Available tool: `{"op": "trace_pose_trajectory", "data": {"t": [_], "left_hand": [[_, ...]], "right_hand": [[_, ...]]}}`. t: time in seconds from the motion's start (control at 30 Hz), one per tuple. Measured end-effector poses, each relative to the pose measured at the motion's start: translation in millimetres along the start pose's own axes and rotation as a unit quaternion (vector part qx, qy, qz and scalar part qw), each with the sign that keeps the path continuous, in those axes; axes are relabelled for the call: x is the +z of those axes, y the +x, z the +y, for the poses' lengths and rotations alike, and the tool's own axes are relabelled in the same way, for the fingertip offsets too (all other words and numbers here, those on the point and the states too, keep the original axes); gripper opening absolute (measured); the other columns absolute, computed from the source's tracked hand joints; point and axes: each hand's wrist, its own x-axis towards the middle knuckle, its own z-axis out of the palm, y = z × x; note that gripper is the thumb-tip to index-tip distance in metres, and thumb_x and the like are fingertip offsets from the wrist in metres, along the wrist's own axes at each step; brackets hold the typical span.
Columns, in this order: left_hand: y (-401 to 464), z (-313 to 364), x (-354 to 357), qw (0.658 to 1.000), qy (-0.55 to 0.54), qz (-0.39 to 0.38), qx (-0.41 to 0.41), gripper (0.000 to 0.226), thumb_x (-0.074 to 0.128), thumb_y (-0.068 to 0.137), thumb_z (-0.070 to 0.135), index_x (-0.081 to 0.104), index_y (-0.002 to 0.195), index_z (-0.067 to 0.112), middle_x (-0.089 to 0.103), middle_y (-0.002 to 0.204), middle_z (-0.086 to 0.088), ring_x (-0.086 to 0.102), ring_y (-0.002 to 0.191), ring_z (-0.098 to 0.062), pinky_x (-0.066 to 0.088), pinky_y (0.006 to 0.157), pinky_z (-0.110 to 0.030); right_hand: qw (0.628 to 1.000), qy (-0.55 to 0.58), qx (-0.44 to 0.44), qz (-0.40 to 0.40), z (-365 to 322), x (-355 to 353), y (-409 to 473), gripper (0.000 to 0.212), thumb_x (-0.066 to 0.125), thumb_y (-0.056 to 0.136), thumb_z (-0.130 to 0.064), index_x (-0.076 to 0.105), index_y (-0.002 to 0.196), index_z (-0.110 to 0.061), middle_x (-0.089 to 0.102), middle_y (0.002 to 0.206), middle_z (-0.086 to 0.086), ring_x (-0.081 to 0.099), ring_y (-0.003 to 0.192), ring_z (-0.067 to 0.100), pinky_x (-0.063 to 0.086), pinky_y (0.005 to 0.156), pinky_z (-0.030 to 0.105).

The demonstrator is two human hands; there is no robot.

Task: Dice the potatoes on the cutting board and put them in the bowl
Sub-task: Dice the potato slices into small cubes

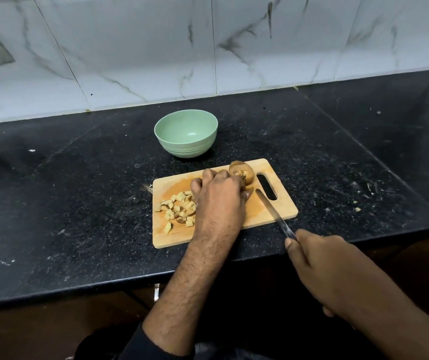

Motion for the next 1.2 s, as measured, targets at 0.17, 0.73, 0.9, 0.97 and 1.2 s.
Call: {"op": "trace_pose_trajectory", "data": {"t": [0.17, 0.73, 0.9, 0.97, 1.2], "left_hand": [[-13, -3, -6, 0.999, 0.003, 0.031, 0.043, 0.013, 0.064, 0.093, 0.040, 0.067, 0.102, 0.032, 0.060, 0.101, 0.012, 0.041, 0.105, -0.014, 0.019, 0.086, -0.036], [-25, 1, -10, 0.995, -0.086, -0.036, 0.020, 0.019, 0.062, 0.096, 0.033, 0.071, 0.113, 0.036, 0.069, 0.106, 0.013, 0.045, 0.110, -0.014, 0.019, 0.086, -0.034], [-21, -13, -17, 0.998, -0.053, -0.018, -0.020, 0.027, 0.070, 0.090, 0.040, 0.068, 0.117, 0.038, 0.060, 0.109, 0.016, 0.037, 0.105, -0.009, 0.021, 0.085, -0.035], [-18, -17, -19, 0.998, -0.049, -0.031, -0.027, 0.030, 0.070, 0.088, 0.043, 0.068, 0.118, 0.039, 0.059, 0.110, 0.015, 0.034, 0.105, -0.009, 0.022, 0.084, -0.036], [-21, -8, -8, 0.998, -0.050, -0.033, -0.027, 0.023, 0.064, 0.092, 0.047, 0.072, 0.112, 0.039, 0.062, 0.106, 0.012, 0.039, 0.107, -0.014, 0.024, 0.086, -0.038]], "right_hand": [[1.000, 0.008, -0.005, 0.004, 1, -2, -3, 0.037, 0.024, 0.103, -0.051, 0.040, 0.080, -0.027, 0.060, 0.071, -0.002, 0.052, 0.048, 0.004, 0.058, 0.066, 0.034], [0.999, 0.028, -0.010, -0.014, -10, 9, -17, 0.033, 0.025, 0.104, -0.051, 0.039, 0.084, -0.029, 0.060, 0.074, -0.002, 0.053, 0.050, 0.006, 0.058, 0.066, 0.034], [0.999, 0.023, -0.022, 0.004, -12, 10, -11, 0.034, 0.024, 0.104, -0.050, 0.037, 0.081, -0.029, 0.060, 0.070, 0.000, 0.051, 0.047, 0.005, 0.057, 0.063, 0.031], [0.999, 0.021, -0.024, 0.003, -12, 10, -10, 0.034, 0.023, 0.103, -0.050, 0.036, 0.081, -0.029, 0.060, 0.071, -0.001, 0.052, 0.047, 0.005, 0.058, 0.063, 0.032], [0.999, 0.020, -0.041, 0.027, -15, 6, -8, 0.034, 0.021, 0.103, -0.051, 0.039, 0.083, -0.030, 0.058, 0.067, -0.003, 0.054, 0.050, 0.004, 0.057, 0.062, 0.032]]}}
